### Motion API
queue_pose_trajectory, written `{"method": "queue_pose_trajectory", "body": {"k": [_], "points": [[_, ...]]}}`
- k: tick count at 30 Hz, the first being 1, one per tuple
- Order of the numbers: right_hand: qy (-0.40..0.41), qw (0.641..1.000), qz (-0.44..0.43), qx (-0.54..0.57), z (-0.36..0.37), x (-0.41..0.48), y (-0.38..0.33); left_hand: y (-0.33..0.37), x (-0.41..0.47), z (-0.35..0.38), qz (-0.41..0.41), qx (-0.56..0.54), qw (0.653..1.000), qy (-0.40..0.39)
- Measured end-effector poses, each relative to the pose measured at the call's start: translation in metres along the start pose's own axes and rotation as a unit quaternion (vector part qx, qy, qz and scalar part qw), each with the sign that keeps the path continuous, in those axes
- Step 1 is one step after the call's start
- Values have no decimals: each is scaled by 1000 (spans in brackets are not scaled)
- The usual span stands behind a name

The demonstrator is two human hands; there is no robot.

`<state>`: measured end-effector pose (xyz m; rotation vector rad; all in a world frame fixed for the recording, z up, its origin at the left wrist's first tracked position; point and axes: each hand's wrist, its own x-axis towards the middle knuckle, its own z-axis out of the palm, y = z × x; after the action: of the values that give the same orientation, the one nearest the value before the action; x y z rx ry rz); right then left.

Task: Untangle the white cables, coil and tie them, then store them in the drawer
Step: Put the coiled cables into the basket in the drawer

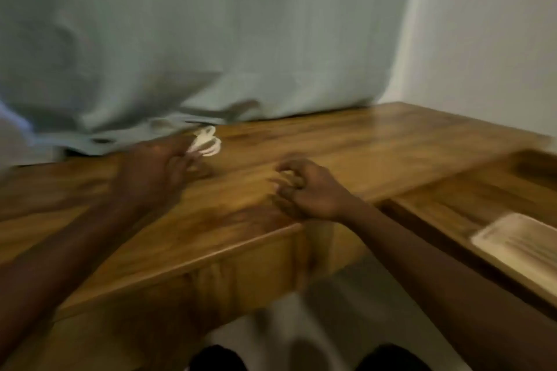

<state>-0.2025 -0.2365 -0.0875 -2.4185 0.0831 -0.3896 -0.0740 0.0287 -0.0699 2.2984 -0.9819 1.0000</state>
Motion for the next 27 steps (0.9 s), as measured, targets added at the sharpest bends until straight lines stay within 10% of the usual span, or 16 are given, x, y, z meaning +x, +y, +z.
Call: {"method": "queue_pose_trajectory", "body": {"k": [9, 16, 27], "points": [[83, 969, 162, -167, -160, -192, 59, 266, -14, 56, 172, -377, 907, -74], [299, 851, 353, -249, -221, -363, 141, 454, -19, 93, 294, -373, 845, -245], [447, 814, 338, 155, -159, -435, 196, 576, -50, 128, 369, -204, 747, -514]]}}
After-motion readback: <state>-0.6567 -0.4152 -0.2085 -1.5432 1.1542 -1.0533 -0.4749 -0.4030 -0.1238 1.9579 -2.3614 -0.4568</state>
